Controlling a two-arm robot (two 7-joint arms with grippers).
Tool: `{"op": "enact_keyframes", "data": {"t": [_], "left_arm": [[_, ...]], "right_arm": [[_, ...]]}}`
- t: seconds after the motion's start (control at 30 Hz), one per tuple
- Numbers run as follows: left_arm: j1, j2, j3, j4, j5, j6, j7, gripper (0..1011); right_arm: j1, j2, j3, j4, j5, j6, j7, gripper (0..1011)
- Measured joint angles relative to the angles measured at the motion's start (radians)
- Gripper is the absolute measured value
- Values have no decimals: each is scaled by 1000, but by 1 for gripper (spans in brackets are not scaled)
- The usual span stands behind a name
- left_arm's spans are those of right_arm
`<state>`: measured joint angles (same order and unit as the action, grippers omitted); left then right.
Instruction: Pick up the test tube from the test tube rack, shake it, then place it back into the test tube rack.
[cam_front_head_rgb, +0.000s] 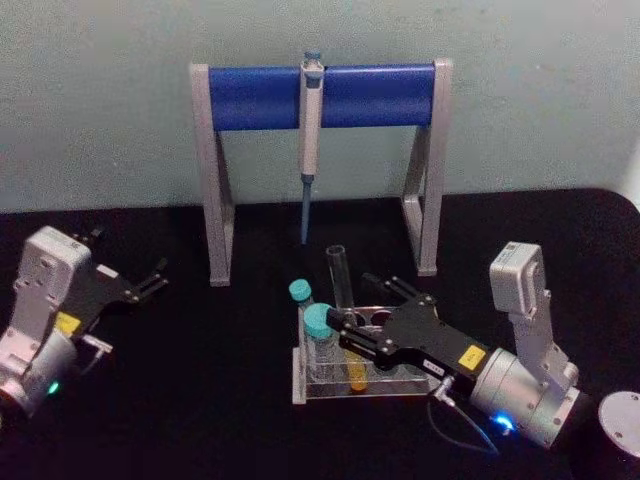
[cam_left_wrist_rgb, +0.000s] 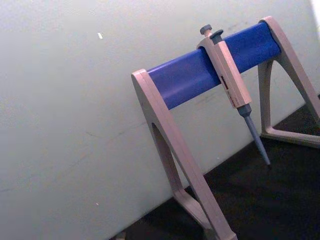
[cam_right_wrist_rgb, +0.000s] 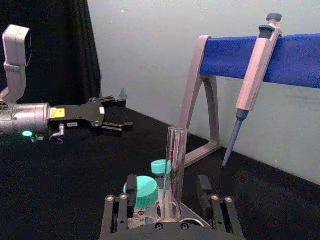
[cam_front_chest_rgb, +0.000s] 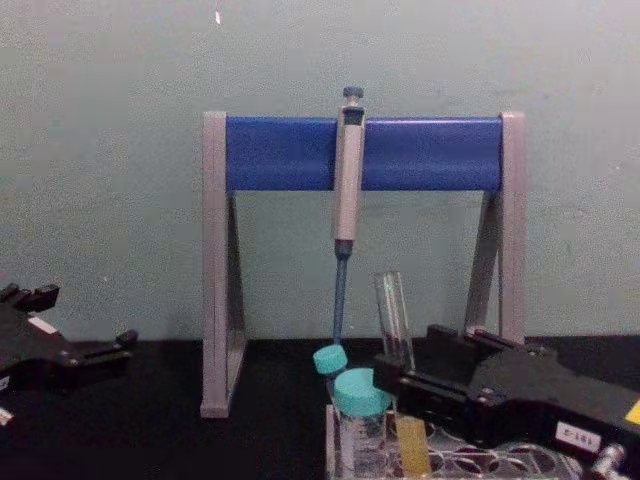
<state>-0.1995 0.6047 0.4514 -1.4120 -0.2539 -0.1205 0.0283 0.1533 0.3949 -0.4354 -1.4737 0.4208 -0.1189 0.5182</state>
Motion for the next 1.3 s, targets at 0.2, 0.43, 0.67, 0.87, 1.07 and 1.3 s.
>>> {"op": "enact_keyframes", "data": {"t": [0.2,0.43,0.67,0.87,1.07,1.3], "left_arm": [[0,0,0,0,0,0,0,1001],[0,0,0,0,0,0,0,1001],[0,0,0,0,0,0,0,1001],[0,0,0,0,0,0,0,1001],[0,0,0,0,0,0,0,1001],[0,0,0,0,0,0,0,1001]], "right_arm": [[0,0,0,0,1,0,0,940],[0,0,0,0,1,-1,0,1000],[9,2,3,-10,10,-13,19,1000],[15,-4,43,-62,29,-85,13,1000],[-19,-37,118,-103,-40,-130,-143,1000],[-63,-77,177,-106,-186,-36,-377,1000]]}}
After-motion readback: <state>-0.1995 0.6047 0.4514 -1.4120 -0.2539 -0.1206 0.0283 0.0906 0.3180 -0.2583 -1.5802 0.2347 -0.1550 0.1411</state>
